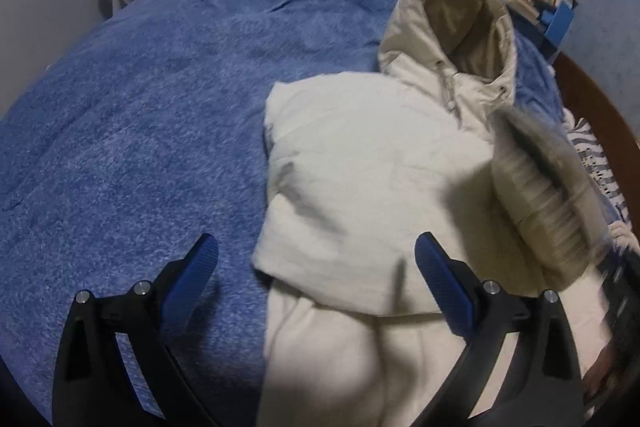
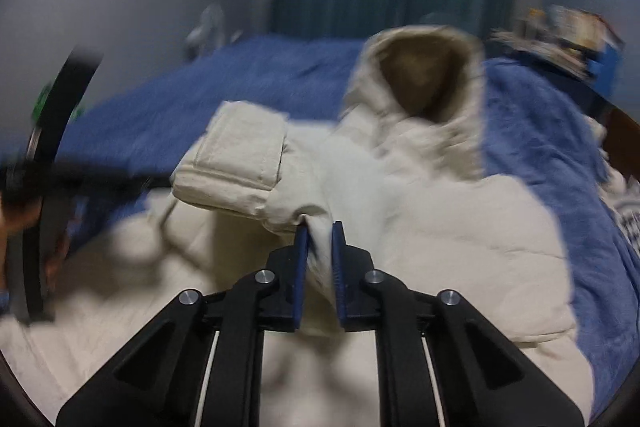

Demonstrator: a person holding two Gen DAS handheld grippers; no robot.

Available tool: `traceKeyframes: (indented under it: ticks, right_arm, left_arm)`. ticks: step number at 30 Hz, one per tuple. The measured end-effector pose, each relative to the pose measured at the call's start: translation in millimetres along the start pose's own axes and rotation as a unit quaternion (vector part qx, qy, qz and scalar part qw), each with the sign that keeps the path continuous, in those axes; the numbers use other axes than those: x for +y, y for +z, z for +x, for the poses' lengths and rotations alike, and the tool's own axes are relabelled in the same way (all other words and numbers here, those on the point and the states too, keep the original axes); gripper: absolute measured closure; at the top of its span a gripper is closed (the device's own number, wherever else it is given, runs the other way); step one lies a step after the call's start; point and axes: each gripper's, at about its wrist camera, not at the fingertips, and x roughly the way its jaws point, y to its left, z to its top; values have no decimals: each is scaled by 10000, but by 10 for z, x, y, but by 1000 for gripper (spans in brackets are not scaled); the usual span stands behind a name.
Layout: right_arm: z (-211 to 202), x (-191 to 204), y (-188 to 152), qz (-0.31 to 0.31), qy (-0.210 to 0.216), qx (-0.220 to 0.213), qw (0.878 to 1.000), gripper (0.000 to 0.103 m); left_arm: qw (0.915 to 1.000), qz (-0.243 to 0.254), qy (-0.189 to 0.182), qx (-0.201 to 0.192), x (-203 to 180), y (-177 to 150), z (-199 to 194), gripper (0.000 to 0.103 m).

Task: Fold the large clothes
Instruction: 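Grasp the second sleeve cuff with the right tool and straighten it along the body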

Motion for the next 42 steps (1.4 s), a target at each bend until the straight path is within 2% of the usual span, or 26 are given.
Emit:
traceKeyframes:
  ticks: [3,7,12,15,17,18,19,22,24,25,26,27,28,29,30,31,32,35,38,40,42]
  right_arm:
    - [-62,-444,62,724,-113,-40,9973,92]
    - [77,-996,-84,1593,-253,389,9861,92]
    - [321,-1322,-351,2439,-57,878,9658,92]
    - [444,-1359,-475,2819,118,1058,9535,88]
    - [471,-1392,-515,3006,162,1054,9478,71]
    - [453,-1430,-532,3126,183,978,9447,57]
    - [447,-1479,-551,3268,282,881,9406,53]
    - [448,-1645,-590,3679,567,676,9257,49]
    - [449,-1753,-655,4075,859,484,9079,47]
    - [423,-1805,-681,4240,996,408,8993,39]
    - [425,-1868,-736,4515,1199,299,8837,38]
    - [426,-1907,-764,4676,1332,226,8736,38]
    - [417,-1929,-763,4738,1377,197,8695,38]
    - [428,-1931,-770,4739,1375,203,8695,40]
    - [429,-1915,-757,4648,1281,242,8758,49]
    - [420,-1892,-747,4544,1157,270,8829,64]
    - [411,-1852,-716,4345,951,309,8951,74]
    - [344,-1782,-618,3935,588,229,9172,89]
    - [165,-1772,-477,3693,351,-131,9286,91]
    - [31,-1811,-428,3678,250,-328,9290,92]
    - [-69,-1864,-397,3588,-85,-361,9327,92]
  left_arm:
    - [9999,125,-30,-51,-95,-2,-24,9]
    - [9995,294,-24,63,-190,-48,51,9]
    - [9990,375,17,225,-222,-107,162,9]
    - [9989,399,24,235,-226,-116,164,9]
    - [9990,389,3,223,-224,-114,153,9]
    - [9990,383,-5,216,-223,-115,149,9]
    - [9991,377,-16,212,-221,-115,143,9]
    - [9991,357,-55,200,-222,-114,137,9]
    - [9991,353,-72,205,-226,-115,141,9]
    - [9991,357,-74,211,-229,-117,145,9]
    - [9991,365,-71,223,-232,-119,151,9]
    - [9990,366,-69,230,-233,-119,156,9]
    - [9990,365,-67,234,-234,-122,160,9]
    - [9990,363,-63,239,-235,-125,164,9]
    - [9990,363,-60,249,-235,-126,171,9]
    - [9990,362,-56,256,-238,-128,177,9]
    - [9990,367,-52,269,-239,-133,186,9]
    - [9989,376,-48,277,-244,-144,191,9]
    - [9990,375,-38,254,-248,-137,177,9]
    - [9990,379,-42,247,-248,-134,171,9]
    - [9989,390,-45,256,-247,-141,171,9]
